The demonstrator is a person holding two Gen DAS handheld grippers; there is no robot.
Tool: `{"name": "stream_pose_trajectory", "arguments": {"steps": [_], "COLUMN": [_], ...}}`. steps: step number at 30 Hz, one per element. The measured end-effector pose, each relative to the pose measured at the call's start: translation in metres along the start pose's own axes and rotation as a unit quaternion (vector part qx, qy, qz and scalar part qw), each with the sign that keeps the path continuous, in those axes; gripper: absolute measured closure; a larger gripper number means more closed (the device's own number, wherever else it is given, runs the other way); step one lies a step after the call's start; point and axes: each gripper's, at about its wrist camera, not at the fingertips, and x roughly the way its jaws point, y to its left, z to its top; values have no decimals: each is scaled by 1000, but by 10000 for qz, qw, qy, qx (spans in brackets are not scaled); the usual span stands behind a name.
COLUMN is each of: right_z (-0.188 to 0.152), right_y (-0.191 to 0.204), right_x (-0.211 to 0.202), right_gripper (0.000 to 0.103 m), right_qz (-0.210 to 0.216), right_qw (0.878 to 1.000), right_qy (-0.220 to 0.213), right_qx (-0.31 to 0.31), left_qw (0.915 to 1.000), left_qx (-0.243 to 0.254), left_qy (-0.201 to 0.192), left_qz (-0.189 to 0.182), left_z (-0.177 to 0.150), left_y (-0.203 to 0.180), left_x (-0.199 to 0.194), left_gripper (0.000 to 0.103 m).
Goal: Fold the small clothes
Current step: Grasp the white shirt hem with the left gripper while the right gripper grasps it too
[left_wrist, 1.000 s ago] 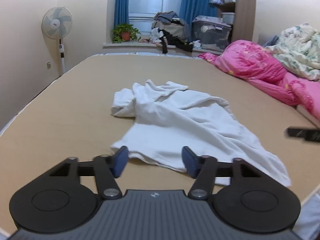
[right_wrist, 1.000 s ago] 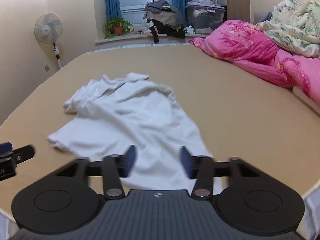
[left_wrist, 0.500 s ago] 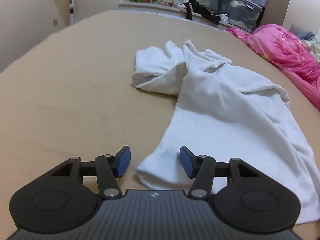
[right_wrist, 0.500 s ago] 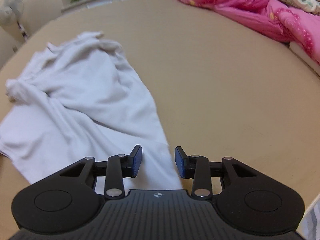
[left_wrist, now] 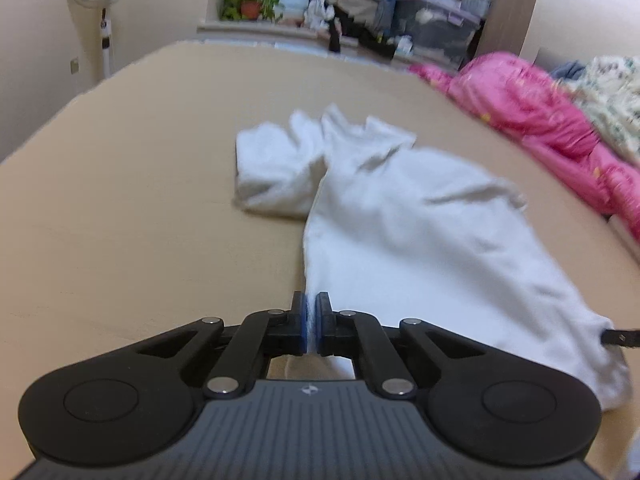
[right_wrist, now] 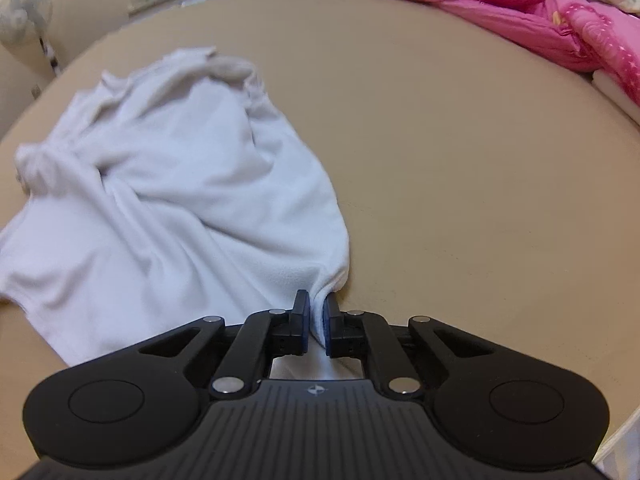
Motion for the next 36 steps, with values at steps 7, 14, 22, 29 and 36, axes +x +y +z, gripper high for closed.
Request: {"name": "stream_pose_trajectory", "arguments": {"steps": [7,14,22,29,36], "right_z": [14,-24,-29,-19,-31], "right_y": [-20,-55,-49,-11,-5], "right_x": [-83,-109,-83,-37,-12], "right_gripper": [98,98,82,73,73], "right_qz": [967,1347,533,160,-103], "right_qw": [9906,9905,9956,9933,9905], "right_qy": [-918,257,619,673,916], "right_qx": [290,48,-462,-921,-1022], "left_qw": [9982,9967,9964,9902,9854], "left_qx": [11,-647,-582,-562,-102], "left_qy": [-596,490,609,1274,1666], "left_qz": [-21,-57,-77,90,349], "left_z": [-17,-100,-96,-74,-76], "left_y": [18,53,57,67,59], "left_x": [-157,-230,-213,-127,-65], "left_gripper": [100,100,60,50,54]}}
